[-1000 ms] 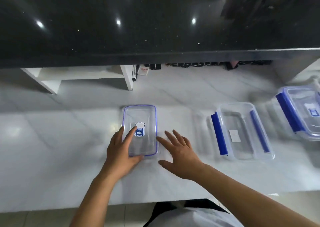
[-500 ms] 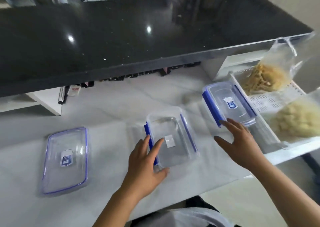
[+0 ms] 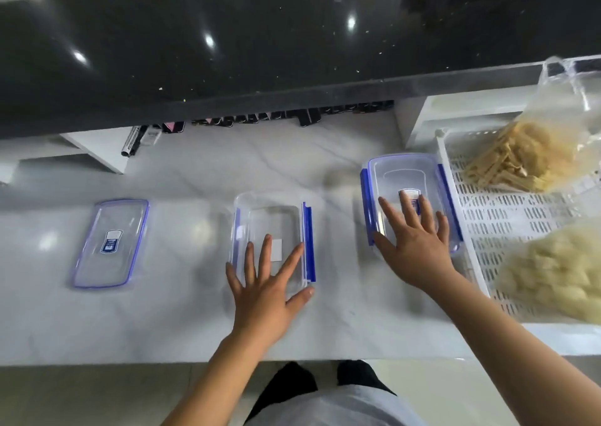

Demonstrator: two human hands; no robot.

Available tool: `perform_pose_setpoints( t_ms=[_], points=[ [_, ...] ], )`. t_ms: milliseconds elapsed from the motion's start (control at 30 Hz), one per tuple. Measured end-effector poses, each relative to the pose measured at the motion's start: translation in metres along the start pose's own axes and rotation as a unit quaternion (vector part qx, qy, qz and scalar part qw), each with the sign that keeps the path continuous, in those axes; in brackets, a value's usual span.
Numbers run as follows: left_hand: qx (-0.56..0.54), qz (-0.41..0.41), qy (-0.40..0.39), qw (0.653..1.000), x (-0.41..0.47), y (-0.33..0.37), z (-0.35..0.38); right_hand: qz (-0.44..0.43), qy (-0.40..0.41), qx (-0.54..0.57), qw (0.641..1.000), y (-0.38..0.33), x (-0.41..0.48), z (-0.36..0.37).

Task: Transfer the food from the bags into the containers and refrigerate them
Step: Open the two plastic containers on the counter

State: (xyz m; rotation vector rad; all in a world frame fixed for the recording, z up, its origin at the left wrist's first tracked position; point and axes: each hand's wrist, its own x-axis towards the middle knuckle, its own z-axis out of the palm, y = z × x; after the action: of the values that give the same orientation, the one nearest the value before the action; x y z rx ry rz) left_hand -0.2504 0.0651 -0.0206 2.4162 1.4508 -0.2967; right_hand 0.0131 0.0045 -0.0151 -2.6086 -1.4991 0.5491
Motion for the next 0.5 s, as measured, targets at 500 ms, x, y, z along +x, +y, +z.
perform_pose_setpoints(
  t_ms=[500],
  points=[
    [-0.035,-0.008,0.012,0.999,0.035,-0.060,-0.037,0.003,-0.096,0.034,0.995,-0.066,-0.062,0.024]
  ],
)
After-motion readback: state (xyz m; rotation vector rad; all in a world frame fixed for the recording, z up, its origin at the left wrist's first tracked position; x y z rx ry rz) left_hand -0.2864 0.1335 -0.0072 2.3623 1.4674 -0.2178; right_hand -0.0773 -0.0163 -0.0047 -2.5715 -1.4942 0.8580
